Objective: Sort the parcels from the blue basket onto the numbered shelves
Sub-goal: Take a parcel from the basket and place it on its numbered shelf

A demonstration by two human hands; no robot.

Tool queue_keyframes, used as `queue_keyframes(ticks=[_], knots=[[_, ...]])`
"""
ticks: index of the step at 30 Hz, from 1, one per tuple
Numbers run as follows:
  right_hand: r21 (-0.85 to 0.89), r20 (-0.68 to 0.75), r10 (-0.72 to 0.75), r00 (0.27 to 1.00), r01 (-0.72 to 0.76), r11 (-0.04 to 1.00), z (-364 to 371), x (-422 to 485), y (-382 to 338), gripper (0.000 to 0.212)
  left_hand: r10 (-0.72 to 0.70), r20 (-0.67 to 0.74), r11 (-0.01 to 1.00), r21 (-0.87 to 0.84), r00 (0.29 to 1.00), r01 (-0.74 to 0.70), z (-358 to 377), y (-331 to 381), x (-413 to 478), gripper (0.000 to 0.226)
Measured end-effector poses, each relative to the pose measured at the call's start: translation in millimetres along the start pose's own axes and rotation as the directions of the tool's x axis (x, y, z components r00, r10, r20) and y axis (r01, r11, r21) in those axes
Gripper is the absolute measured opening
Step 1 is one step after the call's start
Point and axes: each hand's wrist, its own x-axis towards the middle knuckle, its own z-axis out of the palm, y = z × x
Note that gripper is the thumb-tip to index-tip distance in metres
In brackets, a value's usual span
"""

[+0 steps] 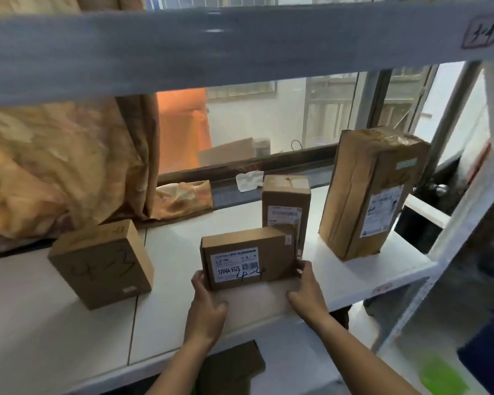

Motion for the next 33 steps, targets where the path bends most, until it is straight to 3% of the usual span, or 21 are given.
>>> queue_keyframes(ticks=[9, 13, 19, 22, 26, 29, 33], knots=[[0.015, -0.039, 0.004, 0.999, -0.003, 1.000, -4, -1, 1, 0.067, 0.031, 0.054, 0.999, 0.020, 0.998, -0.033, 8, 1, -11, 0.084], [-0.040, 0.034, 0.025, 0.999, -0.023, 0.999, -12, -7, -1, 0.074, 0.025, 0.082, 0.996, 0.082, 0.996, -0.032, 10, 0, -15, 0.085], [-0.243, 0.130, 0.061, 0.990, -0.028, 0.970, -24, -22, -11, 0.047, -0.133, 0.081, 0.950, 0.293, 0.988, 0.104, 10, 3, -26, 0.089], [-0.490, 0.161, 0.036, 0.986, 0.048, 0.870, -37, -35, -17, 0.047, -0.225, 0.076, 0.861, 0.483, 0.972, 0.161, 1, 11, -36, 0.082], [-0.772, 0.226, -0.134, 0.965, 0.262, 0.580, -65, -64, -40, 0.046, -0.166, 0.087, 0.689, 0.722, 0.982, 0.053, -26, 36, -66, 0.076], [-0.831, 0.290, -0.230, 0.929, 0.364, 0.421, -88, -90, -72, 0.040, -0.059, 0.081, 0.563, 0.826, 0.995, -0.034, -54, 64, -96, 0.075], [-0.821, 0.332, -0.340, 0.880, 0.447, 0.356, -116, -133, -122, 0.042, 0.033, 0.010, 0.506, 0.862, 0.999, -0.026, -99, 102, -144, 0.070]])
